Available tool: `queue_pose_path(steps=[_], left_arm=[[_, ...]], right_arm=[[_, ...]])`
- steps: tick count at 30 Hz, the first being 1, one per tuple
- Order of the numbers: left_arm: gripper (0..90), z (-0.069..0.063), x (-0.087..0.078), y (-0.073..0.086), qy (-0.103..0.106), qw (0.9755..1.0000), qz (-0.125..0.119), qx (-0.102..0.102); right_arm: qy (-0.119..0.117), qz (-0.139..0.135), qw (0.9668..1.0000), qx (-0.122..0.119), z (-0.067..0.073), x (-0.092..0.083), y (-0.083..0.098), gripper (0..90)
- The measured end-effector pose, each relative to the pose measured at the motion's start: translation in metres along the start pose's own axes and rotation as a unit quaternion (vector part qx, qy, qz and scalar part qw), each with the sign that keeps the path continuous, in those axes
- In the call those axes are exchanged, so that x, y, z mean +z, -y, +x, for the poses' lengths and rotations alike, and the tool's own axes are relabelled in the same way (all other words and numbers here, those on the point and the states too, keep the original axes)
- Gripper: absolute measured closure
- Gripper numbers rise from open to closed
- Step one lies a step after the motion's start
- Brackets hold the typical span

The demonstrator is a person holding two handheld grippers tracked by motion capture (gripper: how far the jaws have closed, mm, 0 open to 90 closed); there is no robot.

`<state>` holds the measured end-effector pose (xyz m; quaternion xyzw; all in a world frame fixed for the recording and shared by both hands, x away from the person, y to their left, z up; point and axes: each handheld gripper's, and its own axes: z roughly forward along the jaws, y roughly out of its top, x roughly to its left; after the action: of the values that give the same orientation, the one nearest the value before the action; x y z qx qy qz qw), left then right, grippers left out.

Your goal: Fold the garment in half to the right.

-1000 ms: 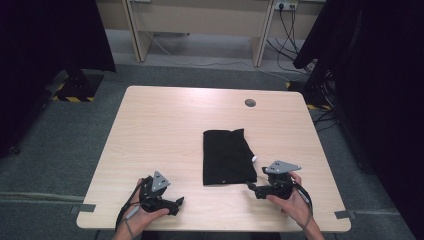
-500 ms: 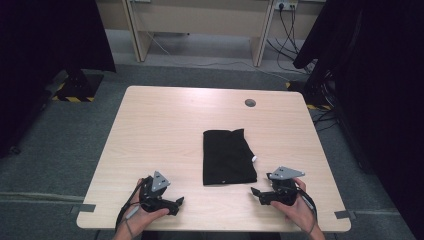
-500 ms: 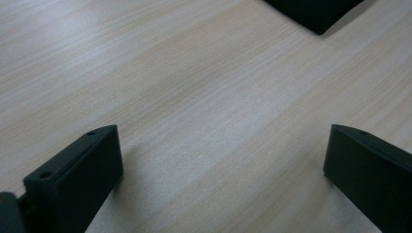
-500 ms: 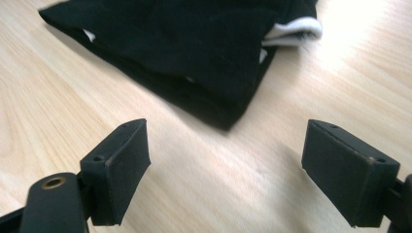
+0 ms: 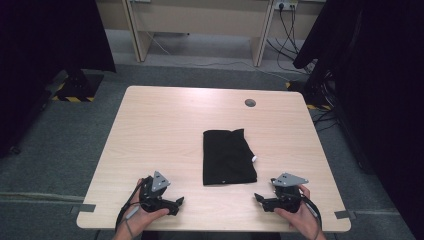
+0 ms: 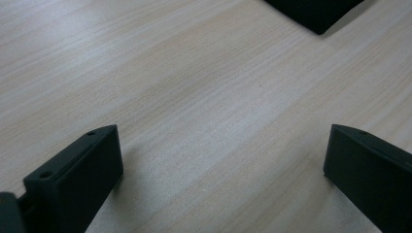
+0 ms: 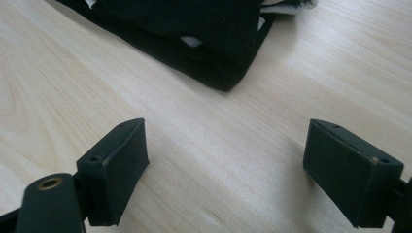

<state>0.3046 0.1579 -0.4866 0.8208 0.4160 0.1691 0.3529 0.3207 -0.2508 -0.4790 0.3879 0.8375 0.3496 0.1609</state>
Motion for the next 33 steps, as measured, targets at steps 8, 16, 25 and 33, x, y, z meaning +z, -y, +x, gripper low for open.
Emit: queue_pose_path(steps=[8, 16, 25, 33], left_arm=[[0.0, 0.000, 0.000, 0.000, -0.001, 1.0000, 0.000, -0.001], [0.0, 0.000, 0.000, 0.000, 0.000, 1.0000, 0.000, -0.001], [0.0, 0.000, 0.000, 0.000, 0.000, 1.0000, 0.000, -0.001], [0.0, 0.000, 0.000, 0.000, -0.001, 1.0000, 0.000, -0.001]], right_arm=[[0.003, -0.002, 1.0000, 0.003, 0.000, -0.004, 0.005, 16.3], [0.005, -0.002, 1.0000, 0.005, 0.000, -0.013, 0.014, 15.8], [0.011, -0.005, 0.9999, 0.012, 0.004, -0.026, 0.027, 15.2], [0.015, -0.008, 0.9998, 0.015, 0.008, -0.031, 0.033, 15.1]])
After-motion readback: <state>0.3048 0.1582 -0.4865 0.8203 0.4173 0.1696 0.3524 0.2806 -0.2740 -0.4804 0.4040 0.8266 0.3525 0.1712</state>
